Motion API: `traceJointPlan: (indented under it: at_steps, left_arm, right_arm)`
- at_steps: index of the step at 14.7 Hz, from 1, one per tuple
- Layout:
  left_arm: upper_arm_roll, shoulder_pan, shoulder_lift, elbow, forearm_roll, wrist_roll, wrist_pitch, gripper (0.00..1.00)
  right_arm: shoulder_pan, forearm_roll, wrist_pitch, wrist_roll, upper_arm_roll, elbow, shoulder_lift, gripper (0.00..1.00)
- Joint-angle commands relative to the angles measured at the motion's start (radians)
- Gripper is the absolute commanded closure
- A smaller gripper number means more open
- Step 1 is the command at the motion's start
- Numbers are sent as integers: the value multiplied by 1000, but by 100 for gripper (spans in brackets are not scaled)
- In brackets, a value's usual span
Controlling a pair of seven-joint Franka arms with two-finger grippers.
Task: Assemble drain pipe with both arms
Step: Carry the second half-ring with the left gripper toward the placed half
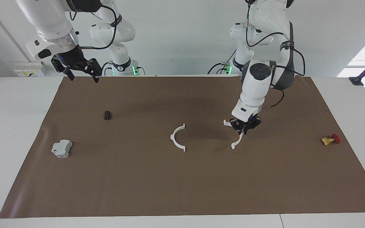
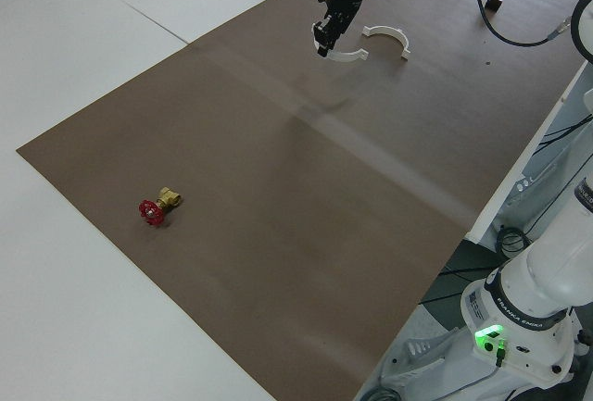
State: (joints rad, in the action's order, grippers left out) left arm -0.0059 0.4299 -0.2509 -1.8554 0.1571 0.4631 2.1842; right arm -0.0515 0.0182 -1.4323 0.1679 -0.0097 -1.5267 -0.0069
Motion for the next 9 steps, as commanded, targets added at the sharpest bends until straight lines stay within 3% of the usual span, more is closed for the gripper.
traceJointPlan:
  at_steps: [1, 9]
  left_arm:
    - [15, 104, -146, 152, 50, 107, -43, 100]
    - [12, 240, -283, 234, 42, 117, -26, 100]
  right_arm:
    - [28, -3, -11, -36, 7, 0, 1, 0]
    - [47, -7, -16, -71, 5, 0, 1, 0]
